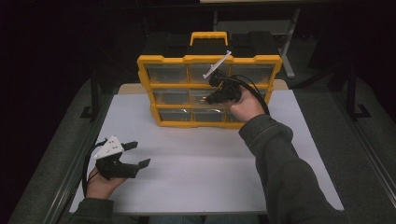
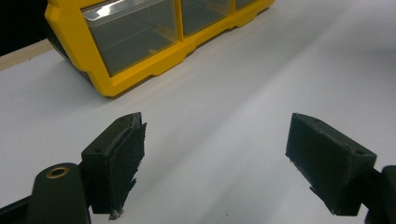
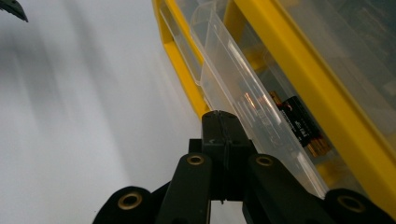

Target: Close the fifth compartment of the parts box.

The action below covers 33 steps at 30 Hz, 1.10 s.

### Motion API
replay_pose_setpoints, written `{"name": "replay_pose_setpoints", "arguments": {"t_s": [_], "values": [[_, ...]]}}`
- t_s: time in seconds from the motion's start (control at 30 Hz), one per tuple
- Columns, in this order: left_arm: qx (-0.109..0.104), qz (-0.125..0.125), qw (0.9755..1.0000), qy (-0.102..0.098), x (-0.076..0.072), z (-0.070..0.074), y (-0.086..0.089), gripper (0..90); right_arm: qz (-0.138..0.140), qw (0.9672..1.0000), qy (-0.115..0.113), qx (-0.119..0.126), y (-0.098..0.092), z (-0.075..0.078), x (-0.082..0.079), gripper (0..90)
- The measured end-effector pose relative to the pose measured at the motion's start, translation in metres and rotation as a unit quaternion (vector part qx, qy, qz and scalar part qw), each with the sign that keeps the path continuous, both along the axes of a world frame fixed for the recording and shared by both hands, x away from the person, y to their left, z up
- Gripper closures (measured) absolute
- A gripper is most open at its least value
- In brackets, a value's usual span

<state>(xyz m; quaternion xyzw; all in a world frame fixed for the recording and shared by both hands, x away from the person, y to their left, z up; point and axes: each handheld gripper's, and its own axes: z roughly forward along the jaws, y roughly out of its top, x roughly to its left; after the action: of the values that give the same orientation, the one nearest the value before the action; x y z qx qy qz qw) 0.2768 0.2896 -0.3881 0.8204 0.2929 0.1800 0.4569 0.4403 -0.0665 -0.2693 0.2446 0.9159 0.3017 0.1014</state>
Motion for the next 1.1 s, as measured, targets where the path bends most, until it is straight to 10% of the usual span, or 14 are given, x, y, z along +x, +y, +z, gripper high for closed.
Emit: {"name": "replay_pose_setpoints", "arguments": {"t_s": [1.1], "values": [[0.0,0.0,1.0,0.003,0.0,-0.0004,-0.0007,18.8,-0.028,0.9994,-0.019,0.008,-0.0043,-0.0022,0.0058,88.9]]}}
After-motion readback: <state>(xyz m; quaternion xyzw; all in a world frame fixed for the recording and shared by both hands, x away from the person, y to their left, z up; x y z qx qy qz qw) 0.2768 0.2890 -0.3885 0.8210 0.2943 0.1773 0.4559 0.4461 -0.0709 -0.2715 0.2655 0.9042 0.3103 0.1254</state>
